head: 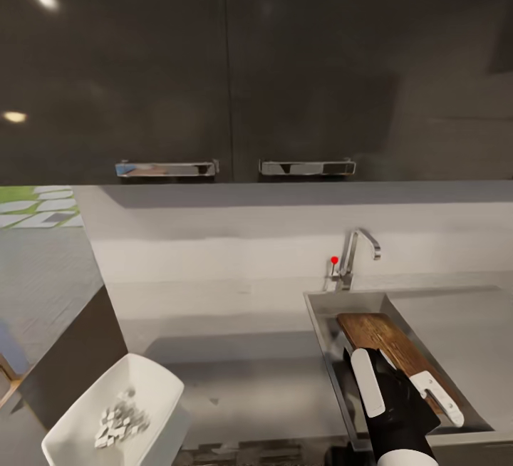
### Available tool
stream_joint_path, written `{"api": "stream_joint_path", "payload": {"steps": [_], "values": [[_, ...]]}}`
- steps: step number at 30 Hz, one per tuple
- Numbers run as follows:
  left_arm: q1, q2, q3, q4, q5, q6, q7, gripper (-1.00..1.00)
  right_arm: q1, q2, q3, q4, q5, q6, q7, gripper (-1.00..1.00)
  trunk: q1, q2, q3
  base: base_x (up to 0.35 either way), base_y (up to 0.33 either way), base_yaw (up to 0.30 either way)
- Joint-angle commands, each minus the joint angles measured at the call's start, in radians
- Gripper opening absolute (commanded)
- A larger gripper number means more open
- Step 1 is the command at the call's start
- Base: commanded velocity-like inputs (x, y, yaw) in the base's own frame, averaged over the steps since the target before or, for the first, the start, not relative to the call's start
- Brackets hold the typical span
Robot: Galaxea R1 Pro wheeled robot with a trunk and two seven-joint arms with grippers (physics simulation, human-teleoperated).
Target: In the kitchen, take the Vidalia onion out of the sink, dice it on the chopping board with the paring knife, put the diced onion into the bowl on the countertop, then place both the paring knife and the chopping board into the sink.
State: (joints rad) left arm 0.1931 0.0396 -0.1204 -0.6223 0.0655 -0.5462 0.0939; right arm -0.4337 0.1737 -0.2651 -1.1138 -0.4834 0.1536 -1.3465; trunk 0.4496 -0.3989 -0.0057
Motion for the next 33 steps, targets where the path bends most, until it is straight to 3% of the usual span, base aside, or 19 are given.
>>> {"api": "stream_joint_path", "payload": {"steps": [1,14,30,33], "values": [[0.0,0.002,-0.008,-0.001,0.007,-0.001,0.009,1.0,0.0,0.001,-0.001,0.0,-0.003,0.004,-0.004,-1.0,0.0,-0.001,-0.002,0.0,-0.004,0.0],[0.0,0.002,-0.008,-0.002,0.007,-0.001,0.009,1.0,0.0,0.001,0.001,0.043,-0.003,-0.02,-0.002,-1.0,0.0,-0.001,-0.023,0.006,0.0,0.0],[0.0,0.002,-0.008,-0.003,0.007,-0.001,0.009,1.0,0.0,0.001,0.004,0.053,-0.003,-0.032,-0.002,-1.0,0.0,-0.001,-0.049,0.113,0.0,0.0],[0.0,0.002,-0.008,-0.004,0.007,-0.001,0.009,1.0,0.0,0.001,0.004,0.069,0.009,-0.081,-0.001,-1.0,0.0,-0.001,-0.054,0.004,0.0,0.0]]}}
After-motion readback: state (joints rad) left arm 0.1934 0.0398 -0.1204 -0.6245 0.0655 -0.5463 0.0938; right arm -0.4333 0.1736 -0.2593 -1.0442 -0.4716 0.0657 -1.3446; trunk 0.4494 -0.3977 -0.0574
